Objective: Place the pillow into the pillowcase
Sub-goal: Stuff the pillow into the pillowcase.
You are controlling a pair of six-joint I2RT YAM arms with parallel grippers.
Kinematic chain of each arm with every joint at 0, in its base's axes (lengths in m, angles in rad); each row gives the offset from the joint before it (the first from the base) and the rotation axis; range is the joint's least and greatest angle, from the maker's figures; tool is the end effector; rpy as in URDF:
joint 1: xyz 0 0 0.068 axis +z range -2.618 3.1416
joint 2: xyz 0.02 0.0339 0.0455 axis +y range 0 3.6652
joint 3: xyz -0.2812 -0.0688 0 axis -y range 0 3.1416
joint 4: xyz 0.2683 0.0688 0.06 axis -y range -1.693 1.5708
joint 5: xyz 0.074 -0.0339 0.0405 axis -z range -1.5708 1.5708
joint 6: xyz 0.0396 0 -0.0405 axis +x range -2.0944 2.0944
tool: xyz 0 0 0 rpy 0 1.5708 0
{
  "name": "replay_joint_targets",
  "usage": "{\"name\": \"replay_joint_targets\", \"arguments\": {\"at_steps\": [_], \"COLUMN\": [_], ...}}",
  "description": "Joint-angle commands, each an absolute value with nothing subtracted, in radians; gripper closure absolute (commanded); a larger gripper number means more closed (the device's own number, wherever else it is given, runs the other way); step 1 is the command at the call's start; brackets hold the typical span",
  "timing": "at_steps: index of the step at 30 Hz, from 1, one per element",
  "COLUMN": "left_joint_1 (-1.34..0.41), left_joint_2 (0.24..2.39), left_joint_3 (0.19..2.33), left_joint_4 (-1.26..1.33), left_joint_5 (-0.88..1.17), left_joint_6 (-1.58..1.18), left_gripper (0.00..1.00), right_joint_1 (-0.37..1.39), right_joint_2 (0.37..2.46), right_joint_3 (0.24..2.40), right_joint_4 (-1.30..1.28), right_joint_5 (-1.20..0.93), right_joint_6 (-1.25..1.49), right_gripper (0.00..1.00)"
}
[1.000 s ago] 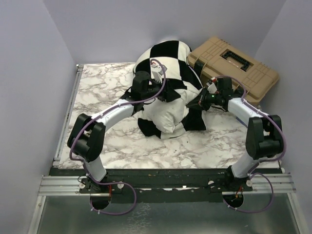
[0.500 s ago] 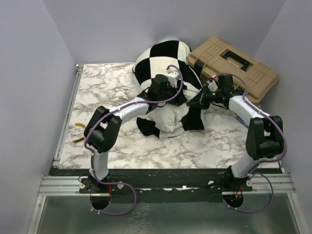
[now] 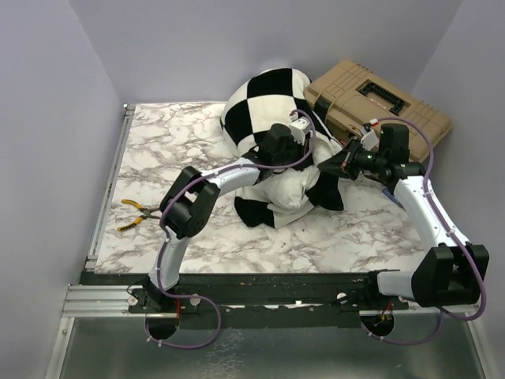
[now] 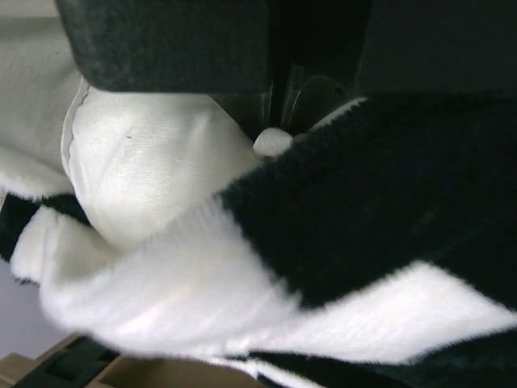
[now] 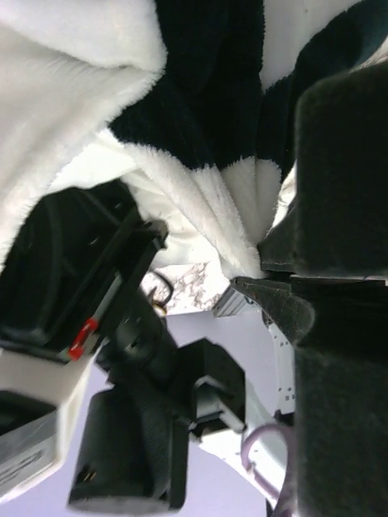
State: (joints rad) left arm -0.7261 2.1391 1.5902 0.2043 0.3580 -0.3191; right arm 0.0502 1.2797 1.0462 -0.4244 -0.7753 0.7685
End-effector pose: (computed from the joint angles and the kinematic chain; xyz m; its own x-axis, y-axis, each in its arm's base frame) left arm 0.3917 -0.3663 0.2242 -0.5123 0.0620 -0.8566 0.7454 0.5274 -0.4077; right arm 0.2934 0.0425 0.3166 -0.8484 0.4544 -0.2714 0.0010 0.5142 0.8577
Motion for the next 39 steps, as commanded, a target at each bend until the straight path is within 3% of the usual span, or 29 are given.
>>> {"name": "replay_joint_targets", "arguments": {"at_steps": [1,4,11,18,21,25,31,34,39], "left_joint_1": [-0.812,-0.856,-0.871,-0.838,-0.801,-0.757,-0.756,-0.754,-0.751], "left_joint_2": [2.221,2.176,1.881,1.617,1.58,1.521,1.464,1.527,1.644], "left_joint_3": [1.444,1.405,1.229,1.318,1.369,1.311,1.075,1.081,1.077], "left_joint_4": [0.075,0.075,0.05,-0.38,-0.591,-0.717,-0.513,-0.442,-0.071], "left_joint_5": [0.399,0.418,0.246,-0.135,-0.162,0.042,0.314,0.324,0.257], "left_joint_6": [-0.259,-0.232,-0.222,-0.231,-0.291,-0.448,-0.768,-0.766,-0.802], "left_gripper": [1.0,1.0,0.99,0.5,0.44,0.43,0.39,0.39,0.43], "right_joint_1": [0.067,0.067,0.069,0.069,0.069,0.069,0.069,0.069,0.069], "right_joint_2": [1.274,1.346,1.607,1.816,1.828,1.828,1.816,1.818,1.796], "right_joint_3": [1.161,1.13,1.198,1.256,1.265,1.279,1.275,1.267,1.239], "right_joint_4": [-0.096,0.087,0.016,-0.153,-0.153,-0.156,-0.141,-0.128,-0.118], "right_joint_5": [-1.042,-1.027,-0.789,-0.649,-0.65,-0.668,-0.695,-0.707,-0.72], "right_joint_6": [0.926,0.971,0.851,0.775,0.775,0.791,0.818,0.825,0.832], "right_gripper": [1.0,1.0,1.0,1.0,1.0,1.0,1.0,1.0,1.0]}}
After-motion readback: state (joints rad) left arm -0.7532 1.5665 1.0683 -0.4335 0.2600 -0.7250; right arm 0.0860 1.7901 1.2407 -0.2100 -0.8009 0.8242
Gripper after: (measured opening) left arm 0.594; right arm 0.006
